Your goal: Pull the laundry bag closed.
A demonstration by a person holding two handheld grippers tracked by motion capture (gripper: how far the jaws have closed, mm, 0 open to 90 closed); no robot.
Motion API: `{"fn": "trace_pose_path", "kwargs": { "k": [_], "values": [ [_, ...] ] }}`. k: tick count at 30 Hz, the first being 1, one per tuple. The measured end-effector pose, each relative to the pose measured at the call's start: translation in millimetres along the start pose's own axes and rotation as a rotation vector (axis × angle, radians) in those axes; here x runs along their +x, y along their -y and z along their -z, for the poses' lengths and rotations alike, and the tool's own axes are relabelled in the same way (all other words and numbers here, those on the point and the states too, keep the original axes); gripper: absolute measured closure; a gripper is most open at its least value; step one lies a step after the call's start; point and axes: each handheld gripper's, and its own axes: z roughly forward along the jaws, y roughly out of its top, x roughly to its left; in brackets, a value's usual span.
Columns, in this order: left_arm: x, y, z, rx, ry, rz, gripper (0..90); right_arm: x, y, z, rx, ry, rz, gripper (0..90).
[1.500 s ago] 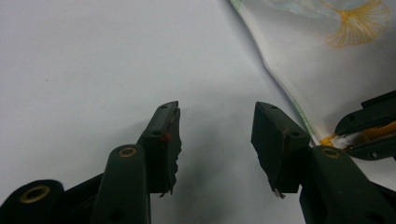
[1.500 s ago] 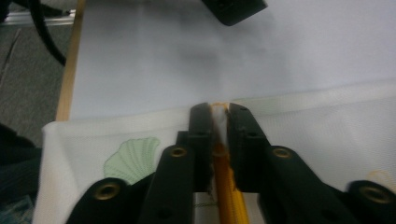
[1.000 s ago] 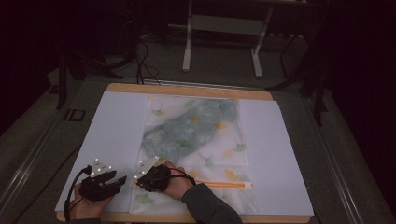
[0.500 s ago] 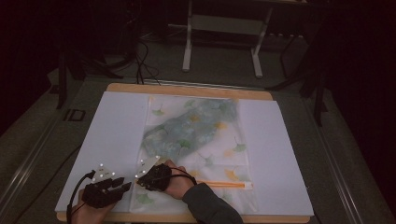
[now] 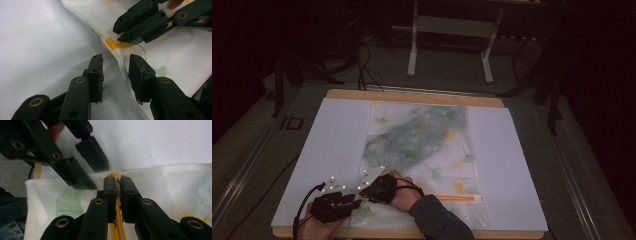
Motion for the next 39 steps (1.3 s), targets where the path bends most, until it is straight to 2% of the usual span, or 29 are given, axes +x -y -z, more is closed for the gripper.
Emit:
{"fn": "trace_pose_path", "kwargs": {
  "k": [5,13,15,18,20,39],
  "values": [
    [2.6,-4.9,-5.4,0.008,0.033,-0.007,70.2,1.0,-2.6,4.9,-0.007,0.005,0.014,84.5],
    [4.2,-10.6,-12.4,0.004,0.076,-0.004,72.4,-0.4,-5.7,9.3,-0.010,0.005,0.020,84.5],
    [4.6,-10.8,-13.3,0.006,0.084,-0.005,76.2,-0.3,-6.1,9.7,-0.013,0.004,0.024,84.5],
    [4.5,-10.3,-14.2,0.015,0.085,-0.009,84.4,-0.2,-5.3,9.5,-0.007,0.004,0.027,84.5],
    [3.5,-10.3,-14.8,0.017,0.082,-0.015,86.3,-0.3,-3.6,9.0,-0.007,0.002,0.023,84.5],
    [2.3,-8.8,-10.8,-0.003,0.074,-0.011,88.2,-4.5,9.7,8.5,0.014,-0.013,0.014,84.7]
  ]
}}
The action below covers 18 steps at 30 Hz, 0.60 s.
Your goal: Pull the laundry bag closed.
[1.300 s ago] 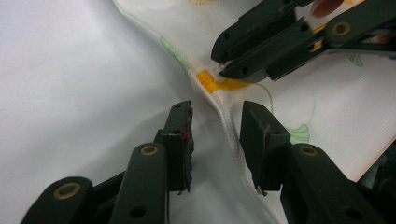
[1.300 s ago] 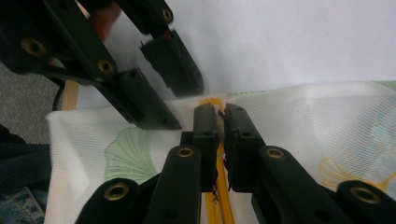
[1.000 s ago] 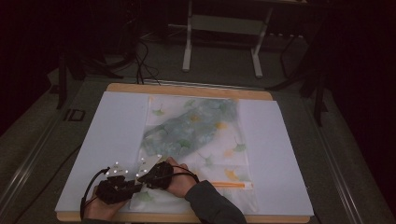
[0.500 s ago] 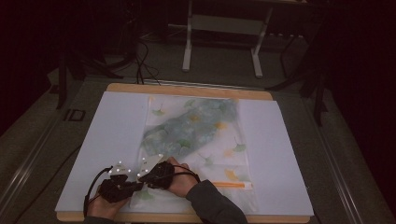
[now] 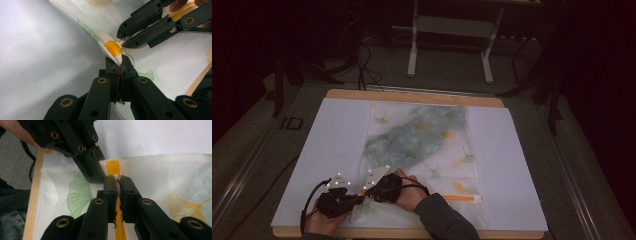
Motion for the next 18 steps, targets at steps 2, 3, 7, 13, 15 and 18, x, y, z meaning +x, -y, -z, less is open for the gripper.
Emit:
{"fn": "trace_pose_path", "kwargs": {
  "k": [2,3,7,13,15,18],
  "values": [
    [-0.3,-0.1,0.2,0.000,-0.001,-0.001,88.2,0.0,0.9,0.0,0.001,0.000,-0.001,84.7],
    [-0.2,-0.1,0.6,0.000,-0.001,-0.003,88.2,0.2,1.2,0.2,0.004,0.001,-0.003,84.7],
    [-0.3,0.3,1.1,-0.004,-0.001,0.001,88.2,-0.1,2.7,-0.1,0.020,0.000,0.007,84.7],
    [-0.8,0.3,1.6,-0.008,-0.003,0.002,88.2,-0.5,4.8,-0.4,0.027,0.001,0.009,84.7],
    [-0.8,0.3,1.8,-0.009,-0.003,0.000,88.2,-0.6,5.1,-0.4,0.029,0.002,0.010,84.7],
    [0.0,0.6,4.7,-0.020,-0.003,0.004,88.2,-0.4,7.3,-2.3,0.060,0.011,0.024,84.7]
  ]
}}
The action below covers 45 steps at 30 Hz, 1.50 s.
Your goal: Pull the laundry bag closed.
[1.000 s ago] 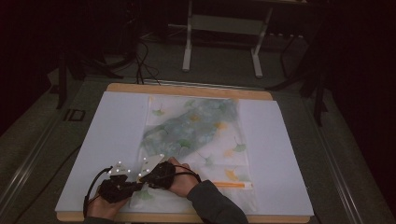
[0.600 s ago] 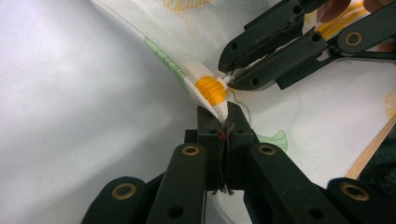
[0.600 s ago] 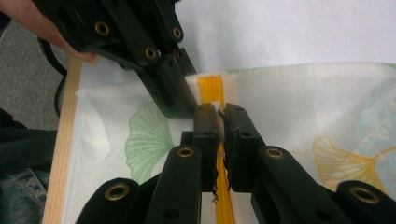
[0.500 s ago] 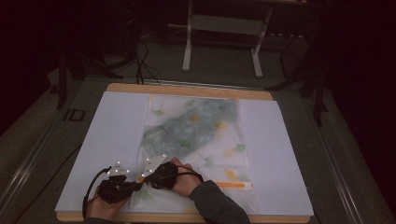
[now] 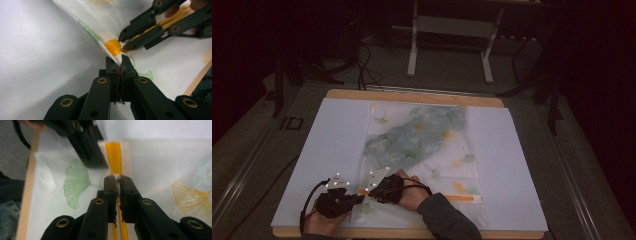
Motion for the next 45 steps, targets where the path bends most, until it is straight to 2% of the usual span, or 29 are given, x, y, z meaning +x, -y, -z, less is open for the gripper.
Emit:
{"fn": "trace_pose_path", "kwargs": {
  "k": [8,23,45],
  "values": [
    [0.6,0.7,1.4,-0.009,-0.003,0.003,88.2,-1.5,7.5,-1.2,0.022,0.003,-0.010,84.7],
    [1.9,1.4,3.3,-0.019,0.000,0.007,88.2,-6.0,18.5,8.5,0.064,0.014,-0.011,84.7],
    [2.2,1.7,6.1,-0.033,-0.007,0.007,88.1,-10.5,34.6,23.1,0.094,0.043,-0.022,84.7]
  ]
}}
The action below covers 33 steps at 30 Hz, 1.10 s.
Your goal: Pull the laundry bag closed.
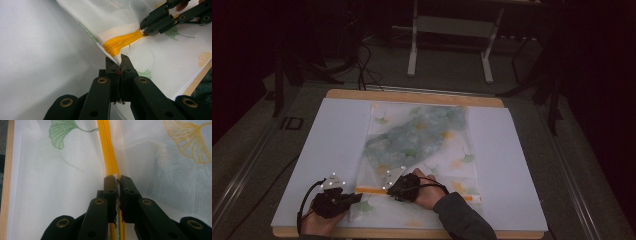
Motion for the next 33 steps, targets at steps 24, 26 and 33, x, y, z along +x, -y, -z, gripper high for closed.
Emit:
{"fn": "trace_pose_path", "kwargs": {
  "k": [24,26,33],
  "values": [
    [1.6,0.9,2.3,-0.008,-0.004,0.006,88.2,-4.8,17.8,13.9,0.028,0.030,-0.005,84.8],
    [1.8,0.9,2.6,-0.009,-0.004,0.007,88.2,-5.7,20.9,15.4,0.031,0.031,-0.006,84.7],
    [2.2,1.0,2.7,-0.010,-0.003,0.009,88.2,-6.3,26.0,19.5,0.045,0.034,-0.005,84.7]
  ]
}}
